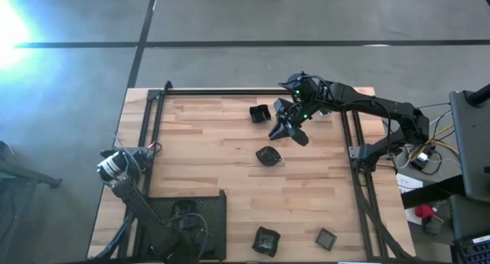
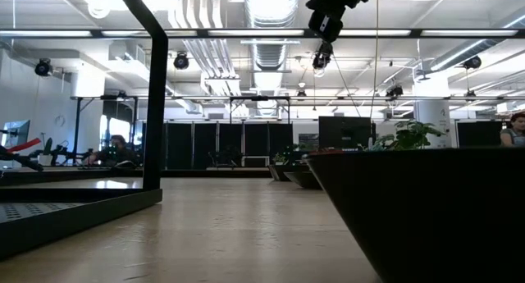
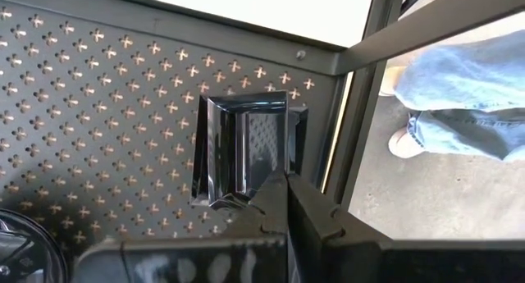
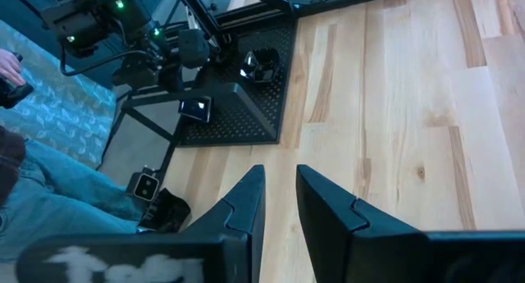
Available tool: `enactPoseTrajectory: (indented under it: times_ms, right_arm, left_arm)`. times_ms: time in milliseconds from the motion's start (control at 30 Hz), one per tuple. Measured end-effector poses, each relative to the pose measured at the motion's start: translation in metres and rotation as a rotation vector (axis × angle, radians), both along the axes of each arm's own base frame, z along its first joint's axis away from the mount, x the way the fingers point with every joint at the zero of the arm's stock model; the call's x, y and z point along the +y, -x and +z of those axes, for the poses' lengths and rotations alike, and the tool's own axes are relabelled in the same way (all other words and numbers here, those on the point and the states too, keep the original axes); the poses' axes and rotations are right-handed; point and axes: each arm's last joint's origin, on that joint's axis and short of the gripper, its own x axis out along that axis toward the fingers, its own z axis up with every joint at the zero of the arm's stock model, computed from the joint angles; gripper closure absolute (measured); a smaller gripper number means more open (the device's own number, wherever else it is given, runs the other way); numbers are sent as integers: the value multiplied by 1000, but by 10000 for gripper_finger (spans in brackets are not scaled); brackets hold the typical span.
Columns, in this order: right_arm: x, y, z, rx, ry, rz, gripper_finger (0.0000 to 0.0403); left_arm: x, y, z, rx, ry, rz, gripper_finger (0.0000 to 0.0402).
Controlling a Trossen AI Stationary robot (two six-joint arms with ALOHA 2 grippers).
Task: Pick & Place Mini shaped plates
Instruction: Stack the black square plate on the black square plate on the shelf
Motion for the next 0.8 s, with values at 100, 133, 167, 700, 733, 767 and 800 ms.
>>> enactPoseTrajectory:
  times_ms: [100,133,167,700,733,767,800]
  right_arm:
    - [0,0,0,0,0,0,335]
    - [0,0,0,0,-1,0,335]
    - [0,0,0,0,-1,0,335]
    - [0,0,0,10,-18,-10,335]
    - [0,0,0,10,-18,-10,335]
    - [0,0,0,10,-18,-10,335]
    - [0,0,0,10,-18,-10,335]
  left_arm:
    - [0,0,0,3,6,9,401]
    - [0,0,0,3,6,9,401]
    - [0,0,0,3,6,10,401]
    - [0,-2,2,10,36,5,401]
    - [0,-2,2,9,38,6,401]
    - [0,-2,2,9,38,6,401]
    - [0,-2,2,9,38,6,401]
